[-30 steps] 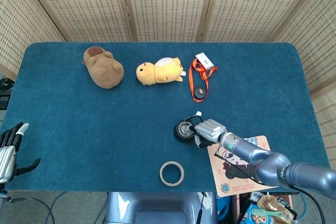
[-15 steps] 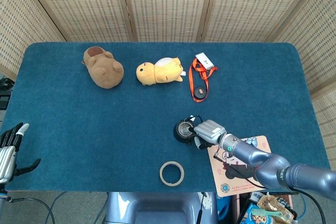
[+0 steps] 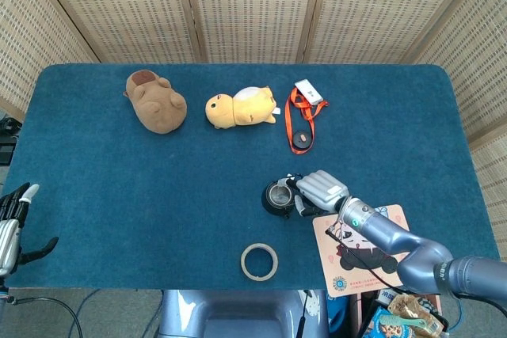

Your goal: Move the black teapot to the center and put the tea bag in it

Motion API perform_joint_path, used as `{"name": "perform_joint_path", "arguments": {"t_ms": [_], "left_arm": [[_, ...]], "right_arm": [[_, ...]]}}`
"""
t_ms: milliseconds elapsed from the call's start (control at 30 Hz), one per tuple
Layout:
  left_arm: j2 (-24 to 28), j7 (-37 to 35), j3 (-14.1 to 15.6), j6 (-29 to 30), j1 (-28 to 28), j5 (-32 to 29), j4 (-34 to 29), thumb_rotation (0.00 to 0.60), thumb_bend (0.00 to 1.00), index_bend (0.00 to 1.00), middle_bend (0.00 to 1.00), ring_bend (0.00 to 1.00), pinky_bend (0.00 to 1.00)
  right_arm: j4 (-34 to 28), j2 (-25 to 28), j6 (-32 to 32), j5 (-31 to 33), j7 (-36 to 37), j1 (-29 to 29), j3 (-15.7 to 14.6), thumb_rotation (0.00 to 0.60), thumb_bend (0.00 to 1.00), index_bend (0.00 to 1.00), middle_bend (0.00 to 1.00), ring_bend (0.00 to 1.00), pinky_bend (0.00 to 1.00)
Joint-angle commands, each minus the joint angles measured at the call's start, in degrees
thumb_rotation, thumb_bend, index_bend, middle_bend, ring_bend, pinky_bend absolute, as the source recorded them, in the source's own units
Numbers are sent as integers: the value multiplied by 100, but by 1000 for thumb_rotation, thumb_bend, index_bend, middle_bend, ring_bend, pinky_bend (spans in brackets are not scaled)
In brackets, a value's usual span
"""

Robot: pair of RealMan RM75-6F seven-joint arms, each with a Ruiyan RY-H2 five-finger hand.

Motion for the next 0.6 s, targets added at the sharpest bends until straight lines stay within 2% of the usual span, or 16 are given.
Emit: {"name": "perform_joint_path", "arguments": {"t_ms": [33, 167, 233, 400, 600], "left_arm": [[13, 14, -9, 26, 11, 1, -18, 600, 259, 0, 0, 0, 0], [29, 9, -23, 58, 20, 2, -47, 600, 259, 0, 0, 0, 0], [24, 8, -33, 93, 33, 4, -66, 600, 259, 0, 0, 0, 0], [30, 54, -52, 141, 47, -5, -104, 600, 260, 0, 0, 0, 0], [58, -52, -67, 199, 68, 43, -137, 600, 260, 0, 0, 0, 0]], "right_arm": [[-229, 235, 444, -154, 151, -280, 100, 343, 940, 194, 943, 1000, 1000], [-328, 356, 712, -233, 234, -462, 116, 329, 937, 194, 830, 974, 960], [-409, 432, 925, -279, 257, -611, 110, 322, 913, 194, 762, 920, 915], [-531, 486, 1652, -371, 268, -1039, 143, 320, 813, 194, 547, 705, 755], [-480, 357, 2755, -426, -125, -1627, 189, 322, 686, 194, 421, 568, 671]]}}
